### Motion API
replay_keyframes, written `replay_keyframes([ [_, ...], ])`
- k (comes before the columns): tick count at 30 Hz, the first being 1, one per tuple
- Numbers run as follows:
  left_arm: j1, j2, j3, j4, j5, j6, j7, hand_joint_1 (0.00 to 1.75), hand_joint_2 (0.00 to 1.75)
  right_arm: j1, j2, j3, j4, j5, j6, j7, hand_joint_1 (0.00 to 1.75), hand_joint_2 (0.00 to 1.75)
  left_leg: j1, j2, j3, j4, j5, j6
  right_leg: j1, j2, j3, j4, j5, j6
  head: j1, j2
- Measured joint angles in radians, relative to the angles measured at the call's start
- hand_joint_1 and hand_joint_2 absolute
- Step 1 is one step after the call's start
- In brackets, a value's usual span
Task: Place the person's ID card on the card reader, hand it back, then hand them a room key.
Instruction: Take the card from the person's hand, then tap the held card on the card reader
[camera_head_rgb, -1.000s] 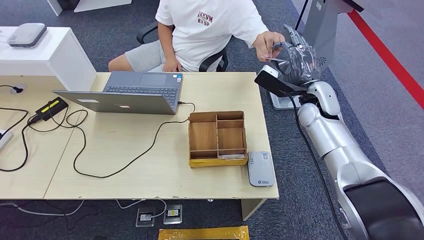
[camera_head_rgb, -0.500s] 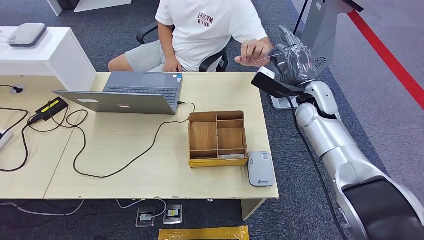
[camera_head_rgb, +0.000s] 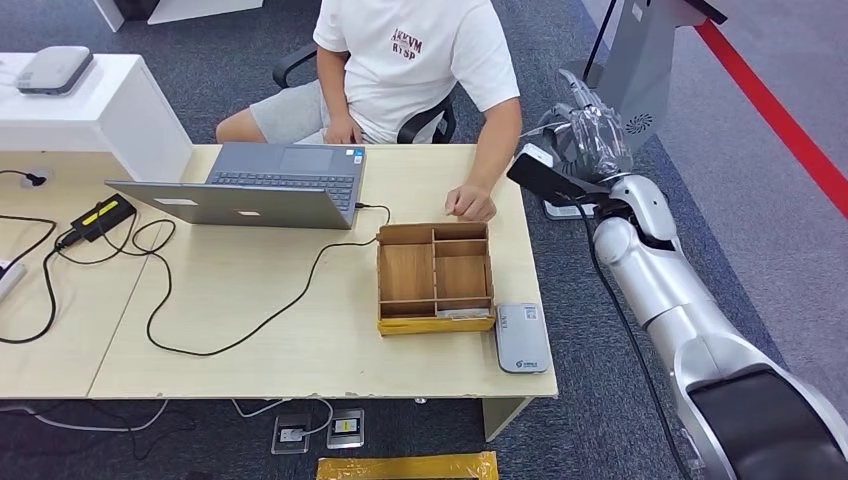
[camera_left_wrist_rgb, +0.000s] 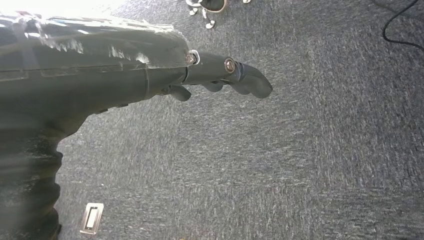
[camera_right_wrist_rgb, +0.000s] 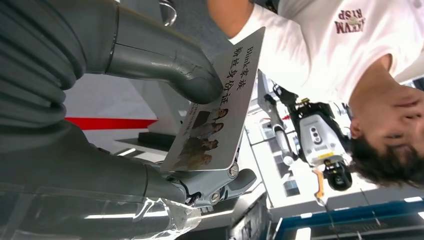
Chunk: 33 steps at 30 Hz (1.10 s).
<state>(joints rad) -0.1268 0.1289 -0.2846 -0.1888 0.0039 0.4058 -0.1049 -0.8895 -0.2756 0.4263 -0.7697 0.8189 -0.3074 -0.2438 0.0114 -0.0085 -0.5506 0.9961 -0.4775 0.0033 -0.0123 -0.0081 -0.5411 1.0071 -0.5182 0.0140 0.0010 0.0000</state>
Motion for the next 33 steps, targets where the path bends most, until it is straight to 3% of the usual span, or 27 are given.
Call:
replay_keyframes([
  [9,0.001,0.001,0.0,0.0,0.017,0.0,0.0,0.0,1.75,0.134,-0.094,-0.016,-0.088,-0.047,0.035,0.025,1.75,1.75,0.0,0.001,0.0,0.0,0.0,0.0,0.0,0.001,0.0,0.0,0.0,0.0,0.0,0.0],
  [16,0.001,0.001,0.0,0.0,0.02,0.0,0.0,0.0,1.75,0.179,-0.137,-0.034,-0.133,-0.062,0.043,0.042,1.75,1.75,0.0,0.001,0.001,0.0,0.0,0.0,0.0,0.002,0.0,0.0,0.0,0.0,0.0,0.0],
  [23,0.001,0.005,0.0,0.0,0.027,-0.001,0.0,0.0,1.75,0.284,-0.191,-0.074,-0.191,-0.106,0.048,0.064,1.75,1.75,0.0,0.001,0.0,0.0,0.0,0.0,0.0,0.002,0.0,0.0,0.0,0.0,0.0,0.0],
  [33,0.0,0.014,0.0,0.0,0.028,-0.009,0.0,0.0,1.75,0.421,-0.218,-0.109,-0.229,-0.115,0.046,0.082,1.75,1.75,0.0,0.001,0.0,0.0,-0.001,0.0,0.0,0.002,0.0,-0.001,0.0,0.0,0.0,0.0],
])
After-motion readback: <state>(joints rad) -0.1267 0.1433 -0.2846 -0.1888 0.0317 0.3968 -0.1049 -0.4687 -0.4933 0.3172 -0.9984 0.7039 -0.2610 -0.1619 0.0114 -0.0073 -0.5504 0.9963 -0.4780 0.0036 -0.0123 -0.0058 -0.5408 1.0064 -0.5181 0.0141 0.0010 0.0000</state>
